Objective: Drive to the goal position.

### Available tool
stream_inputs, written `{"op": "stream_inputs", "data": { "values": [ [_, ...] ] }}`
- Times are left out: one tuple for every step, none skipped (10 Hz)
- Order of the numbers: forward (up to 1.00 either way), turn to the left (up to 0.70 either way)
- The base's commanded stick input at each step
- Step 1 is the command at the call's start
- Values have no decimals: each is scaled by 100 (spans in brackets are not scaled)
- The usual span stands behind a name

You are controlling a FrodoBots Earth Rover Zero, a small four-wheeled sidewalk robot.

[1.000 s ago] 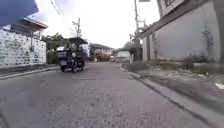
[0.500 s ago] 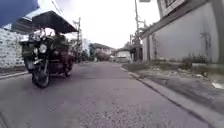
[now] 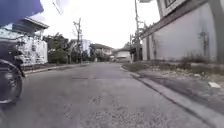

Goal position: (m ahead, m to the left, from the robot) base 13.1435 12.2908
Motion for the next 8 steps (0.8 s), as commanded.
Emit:
{"op": "stream_inputs", "data": {
  "values": [
    [-17,7],
    [-17,7],
    [-17,7],
    [-17,7],
    [-17,7],
    [-17,7],
    [-17,7],
    [-17,7]
  ]
}}
